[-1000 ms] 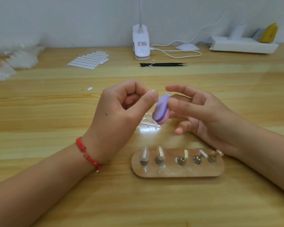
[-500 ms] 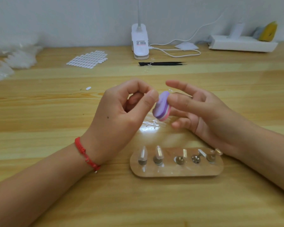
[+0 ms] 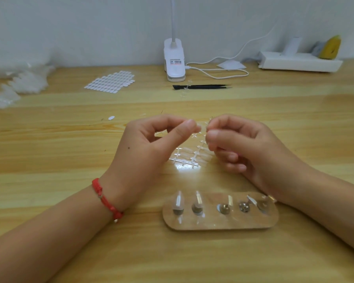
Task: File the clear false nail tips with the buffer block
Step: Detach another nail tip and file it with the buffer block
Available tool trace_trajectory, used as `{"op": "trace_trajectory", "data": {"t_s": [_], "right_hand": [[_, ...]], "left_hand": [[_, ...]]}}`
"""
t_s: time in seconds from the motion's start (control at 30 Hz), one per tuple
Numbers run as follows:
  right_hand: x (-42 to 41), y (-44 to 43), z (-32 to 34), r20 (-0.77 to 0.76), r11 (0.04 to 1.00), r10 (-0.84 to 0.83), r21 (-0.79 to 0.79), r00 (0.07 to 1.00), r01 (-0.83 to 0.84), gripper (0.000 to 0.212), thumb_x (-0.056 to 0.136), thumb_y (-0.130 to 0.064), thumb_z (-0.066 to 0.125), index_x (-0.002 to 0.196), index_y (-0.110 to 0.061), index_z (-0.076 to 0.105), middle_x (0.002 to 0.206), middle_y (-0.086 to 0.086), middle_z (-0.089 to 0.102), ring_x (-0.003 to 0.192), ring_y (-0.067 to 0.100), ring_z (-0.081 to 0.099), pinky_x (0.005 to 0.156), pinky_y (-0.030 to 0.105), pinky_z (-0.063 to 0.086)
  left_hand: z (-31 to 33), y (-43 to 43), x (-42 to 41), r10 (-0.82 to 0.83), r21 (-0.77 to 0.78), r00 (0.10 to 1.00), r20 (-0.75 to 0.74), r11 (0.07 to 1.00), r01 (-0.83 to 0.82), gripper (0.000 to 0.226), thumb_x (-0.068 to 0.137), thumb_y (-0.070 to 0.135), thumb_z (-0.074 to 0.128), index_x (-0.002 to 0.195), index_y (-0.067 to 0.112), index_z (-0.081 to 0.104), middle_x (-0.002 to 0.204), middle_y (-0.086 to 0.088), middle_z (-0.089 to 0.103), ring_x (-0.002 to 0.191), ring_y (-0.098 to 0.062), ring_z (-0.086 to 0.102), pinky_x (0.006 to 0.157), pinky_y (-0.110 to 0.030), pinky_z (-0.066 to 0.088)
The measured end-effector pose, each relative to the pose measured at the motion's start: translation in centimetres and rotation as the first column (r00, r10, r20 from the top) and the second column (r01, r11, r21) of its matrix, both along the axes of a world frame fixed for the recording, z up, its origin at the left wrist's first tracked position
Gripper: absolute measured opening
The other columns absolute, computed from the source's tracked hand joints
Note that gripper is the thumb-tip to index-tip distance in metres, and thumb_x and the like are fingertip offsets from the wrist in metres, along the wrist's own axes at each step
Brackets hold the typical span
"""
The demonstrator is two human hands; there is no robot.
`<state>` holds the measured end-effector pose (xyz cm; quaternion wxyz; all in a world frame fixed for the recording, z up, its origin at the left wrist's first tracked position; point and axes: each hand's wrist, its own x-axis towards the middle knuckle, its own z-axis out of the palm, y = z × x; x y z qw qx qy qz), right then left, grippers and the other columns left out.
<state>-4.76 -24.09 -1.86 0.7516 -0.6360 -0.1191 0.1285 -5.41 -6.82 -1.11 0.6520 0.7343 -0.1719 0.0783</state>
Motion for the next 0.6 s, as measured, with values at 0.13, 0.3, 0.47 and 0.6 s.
{"op": "trace_trajectory", "data": {"t_s": [0.13,0.3,0.47,0.6], "right_hand": [[-0.21,0.02,-0.19,0.073,0.998,-0.049,-0.046,0.996,0.052,0.015,0.064,-0.033,0.077,0.074,-0.022,0.074,0.064,0.000,0.050,0.046,0.002,0.035,0.038,0.011,0.030],[-0.19,0.02,0.01,0.051,0.998,-0.029,-0.047,0.998,0.032,0.010,0.076,-0.029,0.069,0.076,-0.022,0.077,0.063,-0.008,0.055,0.046,0.001,0.034,0.037,0.012,0.029],[-0.25,0.09,0.07,0.037,0.999,0.000,-0.046,0.999,0.002,0.012,0.078,-0.025,0.067,0.068,-0.022,0.074,0.064,-0.007,0.054,0.046,0.002,0.034,0.037,0.012,0.028],[-0.24,0.10,0.06,0.038,0.999,0.007,-0.053,0.999,-0.005,0.015,0.078,-0.024,0.065,0.066,-0.022,0.073,0.063,-0.006,0.054,0.046,0.003,0.033,0.037,0.013,0.028]], "left_hand": [[-0.23,-0.01,-0.15,-0.078,0.037,0.997,-0.001,0.996,0.078,0.019,0.080,0.029,0.060,0.078,0.014,0.072,0.046,0.022,0.052,0.041,0.005,0.042,0.047,-0.002,0.031],[-0.41,0.06,-0.23,-0.086,0.097,0.996,-0.014,0.992,0.087,0.013,0.079,0.034,0.067,0.071,0.025,0.073,0.072,-0.011,0.067,0.058,-0.038,0.051,0.053,-0.042,0.037],[-0.77,0.33,-0.12,-0.042,0.146,0.998,0.056,0.989,0.033,0.013,0.075,0.035,0.072,0.078,0.024,0.067,0.060,0.000,0.047,0.046,-0.020,0.033,0.045,-0.023,0.028],[-0.57,0.48,-0.04,0.004,0.241,0.980,0.197,0.969,-0.053,0.021,0.076,0.028,0.074,0.095,0.029,0.067,0.072,0.013,0.044,0.042,-0.009,0.031,0.046,-0.014,0.028]]}}
